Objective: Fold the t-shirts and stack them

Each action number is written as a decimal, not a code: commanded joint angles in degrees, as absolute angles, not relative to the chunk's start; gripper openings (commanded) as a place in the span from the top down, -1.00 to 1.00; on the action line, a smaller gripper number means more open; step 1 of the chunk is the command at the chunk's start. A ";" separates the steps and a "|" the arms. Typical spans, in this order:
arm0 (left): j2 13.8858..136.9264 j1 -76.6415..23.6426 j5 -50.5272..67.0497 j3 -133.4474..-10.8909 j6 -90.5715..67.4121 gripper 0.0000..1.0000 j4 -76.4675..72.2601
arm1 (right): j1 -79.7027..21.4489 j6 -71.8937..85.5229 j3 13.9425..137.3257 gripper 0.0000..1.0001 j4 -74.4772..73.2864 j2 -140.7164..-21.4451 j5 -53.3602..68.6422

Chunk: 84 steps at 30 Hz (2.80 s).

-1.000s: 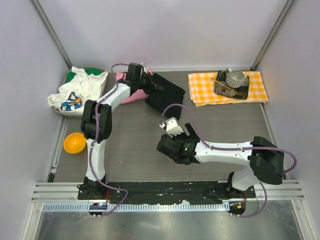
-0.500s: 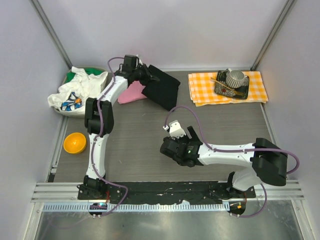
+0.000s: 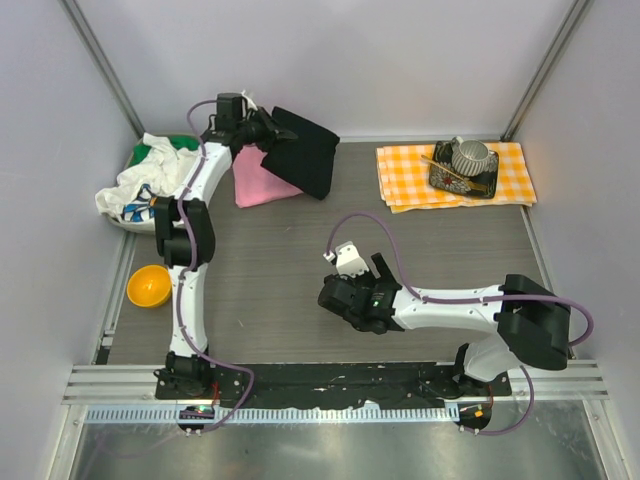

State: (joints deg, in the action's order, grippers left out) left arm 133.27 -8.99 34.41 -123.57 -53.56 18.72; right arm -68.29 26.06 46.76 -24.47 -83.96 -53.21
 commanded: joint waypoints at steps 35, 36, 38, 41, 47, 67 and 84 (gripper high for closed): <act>125.68 8.26 35.51 -100.55 -52.73 -0.99 1.67 | -68.73 26.46 47.46 -0.99 -23.29 -83.23 -50.01; 125.77 8.52 35.25 -100.02 -53.34 -1.00 1.32 | -68.73 26.54 47.37 -0.99 -23.47 -82.88 -49.92; 124.55 9.14 33.76 -97.92 -54.40 -1.00 0.36 | -68.73 26.63 47.29 -0.99 -23.82 -82.62 -50.10; 121.04 9.93 29.12 -95.89 -53.27 -0.99 2.10 | -68.73 26.46 47.29 -0.99 -24.17 -81.74 -50.27; 113.39 10.46 13.57 -96.32 -49.49 -0.99 17.99 | -68.82 26.19 47.55 -0.99 -24.78 -81.12 -50.36; 83.43 -1.65 -4.30 -87.11 -40.79 -0.99 31.90 | -65.40 22.59 54.84 -0.99 -19.43 -77.17 -52.66; 51.07 -25.22 -17.49 -60.83 -37.44 -0.99 34.98 | -44.39 17.49 61.86 -0.99 -17.84 -78.31 -49.39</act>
State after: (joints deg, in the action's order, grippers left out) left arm 53.49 -21.98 -14.41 -65.17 -38.28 34.79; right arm -47.42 19.29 58.02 -20.25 -80.90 -49.60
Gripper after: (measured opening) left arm 0.996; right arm 0.996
